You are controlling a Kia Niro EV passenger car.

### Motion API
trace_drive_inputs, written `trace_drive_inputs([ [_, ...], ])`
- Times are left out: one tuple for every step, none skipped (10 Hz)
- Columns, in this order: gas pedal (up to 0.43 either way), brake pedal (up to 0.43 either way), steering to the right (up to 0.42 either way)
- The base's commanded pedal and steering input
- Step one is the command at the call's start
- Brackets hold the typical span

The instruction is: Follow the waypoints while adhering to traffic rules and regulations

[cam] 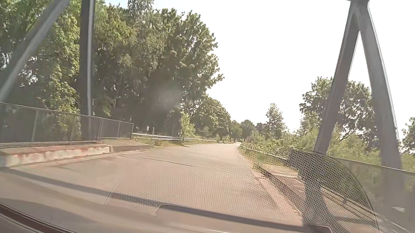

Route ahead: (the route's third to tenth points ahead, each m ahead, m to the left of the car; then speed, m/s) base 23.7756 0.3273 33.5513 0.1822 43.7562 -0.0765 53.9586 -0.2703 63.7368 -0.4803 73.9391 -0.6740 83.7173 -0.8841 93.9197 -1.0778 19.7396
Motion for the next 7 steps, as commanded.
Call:
trace_drive_inputs([
  [0.177,0.006,0.004],
  [0.177,0.006,0.004],
  [0.177,0.006,0.004],
  [0.177,0.006,0.004],
  [0.177,0.006,0.005],
  [0.189,0.006,0.005],
  [0.189,0.006,0.006],
])
